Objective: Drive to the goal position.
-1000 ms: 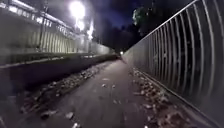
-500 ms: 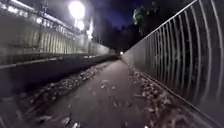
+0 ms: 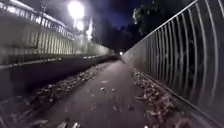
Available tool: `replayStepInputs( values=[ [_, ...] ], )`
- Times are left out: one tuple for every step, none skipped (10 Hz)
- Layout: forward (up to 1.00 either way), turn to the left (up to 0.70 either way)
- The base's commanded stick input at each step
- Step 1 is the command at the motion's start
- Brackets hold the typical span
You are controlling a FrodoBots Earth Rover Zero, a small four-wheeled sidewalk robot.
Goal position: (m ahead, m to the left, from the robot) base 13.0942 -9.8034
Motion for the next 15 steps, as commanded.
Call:
replayStepInputs(
  values=[
    [0.15,0.01],
    [0.15,0.01],
    [0.15,0.01],
    [0.15,0.01],
    [0.15,0.01],
    [0.15,0.01],
    [0.15,0.01],
    [0.15,0.01],
    [0.15,0.01],
    [0.15,0.01],
    [0.15,0.01],
    [0.15,0.01],
    [0.15,0.01],
    [0.15,0.01],
    [0.15,0.01]
  ],
)
